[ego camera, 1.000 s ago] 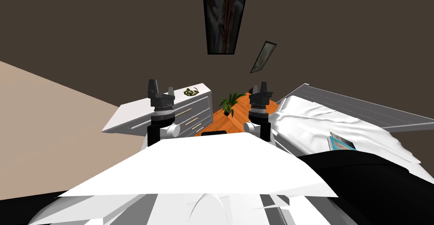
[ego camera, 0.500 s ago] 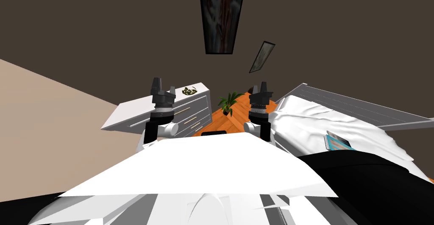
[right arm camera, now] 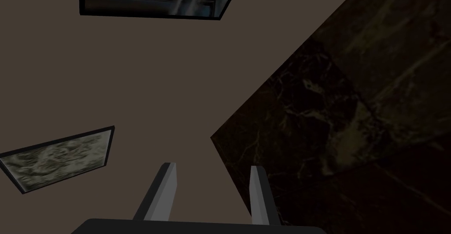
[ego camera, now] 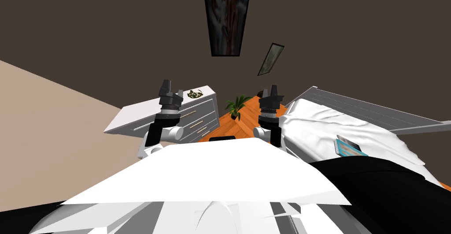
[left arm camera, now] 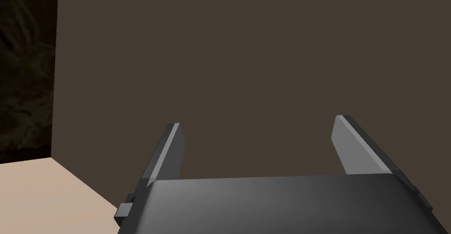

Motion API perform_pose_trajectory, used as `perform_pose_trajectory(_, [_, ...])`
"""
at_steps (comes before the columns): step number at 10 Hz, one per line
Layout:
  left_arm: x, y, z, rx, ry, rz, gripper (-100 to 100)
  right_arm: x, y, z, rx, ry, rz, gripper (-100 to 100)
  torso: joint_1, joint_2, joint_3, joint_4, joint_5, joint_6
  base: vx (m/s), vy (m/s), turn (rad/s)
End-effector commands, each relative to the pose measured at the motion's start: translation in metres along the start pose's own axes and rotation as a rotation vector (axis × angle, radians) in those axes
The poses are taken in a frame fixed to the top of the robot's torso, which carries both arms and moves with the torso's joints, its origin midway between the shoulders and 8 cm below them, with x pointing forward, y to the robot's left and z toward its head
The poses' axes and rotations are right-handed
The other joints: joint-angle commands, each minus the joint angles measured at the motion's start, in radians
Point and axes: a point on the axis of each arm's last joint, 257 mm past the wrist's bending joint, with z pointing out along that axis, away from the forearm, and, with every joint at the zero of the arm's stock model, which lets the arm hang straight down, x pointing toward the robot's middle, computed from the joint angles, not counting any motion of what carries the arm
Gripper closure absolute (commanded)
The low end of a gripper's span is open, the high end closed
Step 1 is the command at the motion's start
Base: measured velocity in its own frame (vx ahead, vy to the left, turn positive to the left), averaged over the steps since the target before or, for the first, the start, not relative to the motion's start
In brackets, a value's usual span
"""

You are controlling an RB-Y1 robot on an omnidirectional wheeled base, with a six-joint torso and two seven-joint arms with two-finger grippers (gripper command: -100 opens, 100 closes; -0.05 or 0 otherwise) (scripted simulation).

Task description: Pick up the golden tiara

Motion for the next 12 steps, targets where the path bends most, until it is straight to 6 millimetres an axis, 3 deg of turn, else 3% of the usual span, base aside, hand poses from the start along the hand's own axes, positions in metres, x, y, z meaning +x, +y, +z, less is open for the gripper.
perform_pose_trajectory(1, [-0.001,-0.001,0.008,-0.013,0.017,0.018,-100,0.000,0.000,0.000,0.000,0.000,0.000,0,0.000,0.000,0.000,0.000,0.000,0.000,-0.040,-0.068,-0.009])
perform_pose_trajectory(5, [-0.001,0.014,0.013,-0.090,0.032,0.035,-100,0.000,0.000,0.000,0.000,0.000,0.000,0,0.000,0.001,0.000,0.000,0.000,0.000,-0.036,-0.048,-0.005])
perform_pose_trajectory(6, [-0.002,0.008,0.019,-0.086,0.045,0.052,-100,0.000,0.000,0.000,0.000,0.000,0.000,0,0.000,0.001,0.000,0.000,0.000,0.000,-0.033,-0.064,-0.008])
perform_pose_trajectory(8, [-0.002,0.022,0.017,-0.137,0.046,0.053,-100,0.000,0.000,0.000,0.000,0.000,0.000,0,-0.001,0.000,0.000,0.000,0.000,0.000,-0.025,-0.045,-0.001])
perform_pose_trajectory(9, [-0.003,0.016,0.024,-0.132,0.058,0.069,-100,0.000,0.000,0.000,0.000,0.000,0.000,0,0.001,0.000,0.000,0.000,0.000,0.000,-0.028,-0.044,-0.013])
perform_pose_trajectory(11, [-0.003,0.028,0.022,-0.180,0.059,0.071,-100,0.000,0.000,0.000,0.000,0.000,0.000,0,0.000,0.000,0.000,0.000,0.000,0.000,-0.025,-0.039,-0.002])
perform_pose_trajectory(12, [-0.004,0.023,0.028,-0.181,0.070,0.087,-100,0.000,0.000,0.000,0.000,0.000,0.000,0,0.001,0.000,0.000,0.000,0.000,0.000,-0.031,-0.048,-0.016])
